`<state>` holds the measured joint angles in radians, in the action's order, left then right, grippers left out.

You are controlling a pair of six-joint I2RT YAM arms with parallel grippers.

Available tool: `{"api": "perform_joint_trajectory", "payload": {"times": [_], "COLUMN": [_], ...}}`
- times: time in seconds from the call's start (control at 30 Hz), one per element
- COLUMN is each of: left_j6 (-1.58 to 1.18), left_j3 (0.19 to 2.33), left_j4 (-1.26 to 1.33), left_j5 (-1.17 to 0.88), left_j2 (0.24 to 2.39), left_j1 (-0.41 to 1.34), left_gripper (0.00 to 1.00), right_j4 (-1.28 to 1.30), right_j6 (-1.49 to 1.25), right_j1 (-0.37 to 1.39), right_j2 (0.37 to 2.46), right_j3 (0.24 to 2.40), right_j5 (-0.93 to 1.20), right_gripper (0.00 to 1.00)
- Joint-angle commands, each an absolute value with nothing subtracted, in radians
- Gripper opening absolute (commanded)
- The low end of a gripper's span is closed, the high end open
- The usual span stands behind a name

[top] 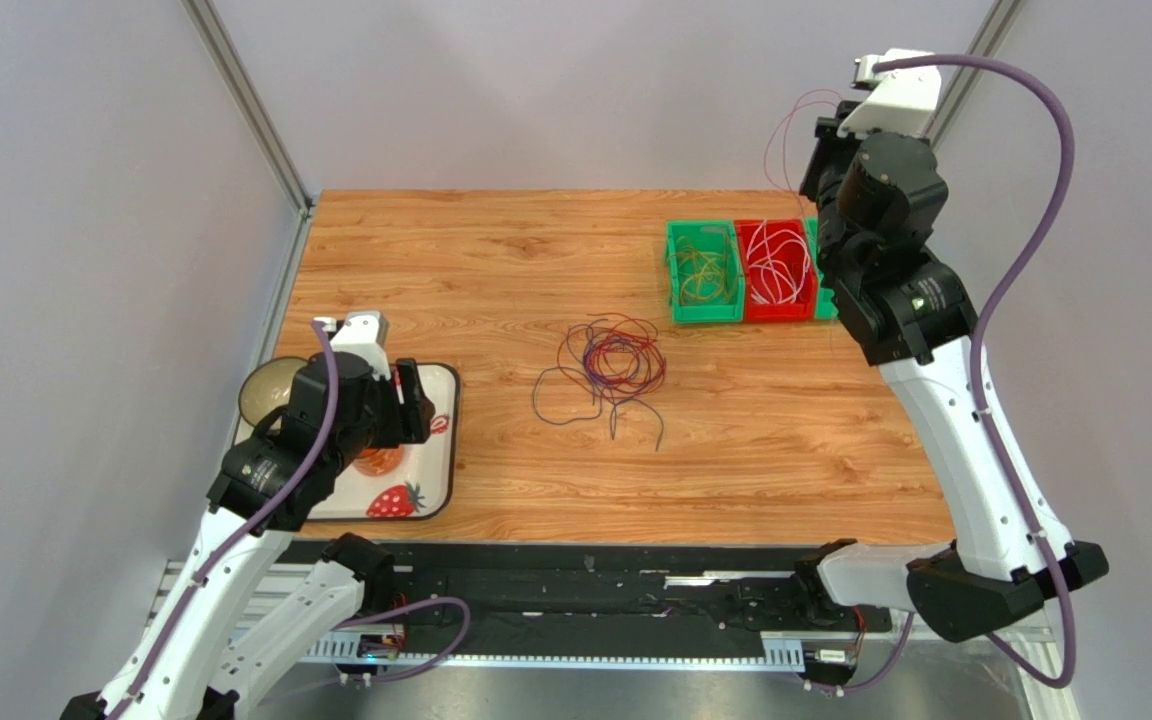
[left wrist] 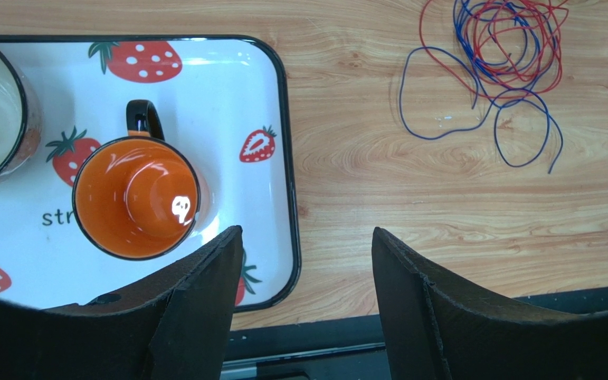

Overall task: Untangle the cables
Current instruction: Pick up the cable at the center of the board, then place the cable in the bin.

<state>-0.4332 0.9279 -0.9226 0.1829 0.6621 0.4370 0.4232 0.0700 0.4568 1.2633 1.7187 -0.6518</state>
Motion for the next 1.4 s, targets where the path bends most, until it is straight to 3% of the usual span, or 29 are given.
{"api": "perform_joint_trajectory", "payload": {"times": [0.0, 0.3, 0.87, 1.37], "left_j6": [-0.433, -0.428, -0.426, -0.428], "left_j3": [0.925, 0.925, 0.925, 0.925], "left_j4": [-0.881, -0.876, -0.874, -0.877], "left_j5": [0.155, 0.141, 0.146, 0.149], "left_j2": [0.664, 0.676, 0.703, 0.716], "left_j1": [0.433, 0.433, 0.433, 0.433], "left_gripper": [0.68, 0.67, 0.66, 0.66], "right_j4": [0.423, 0.416, 0.414, 0.336], "right_j6": [0.011, -0.046, -0.028, -0.110], "right_j1": [0.319, 0.147, 0.016, -0.107], "right_j2": [1.291, 1.422, 1.732, 1.903], "right_j3": [1.801, 1.910, 2.298, 2.376], "right_j5": [-0.560, -0.469, -0.384, -0.275], "right_gripper": [0.00, 0.00, 0.00, 0.00]}}
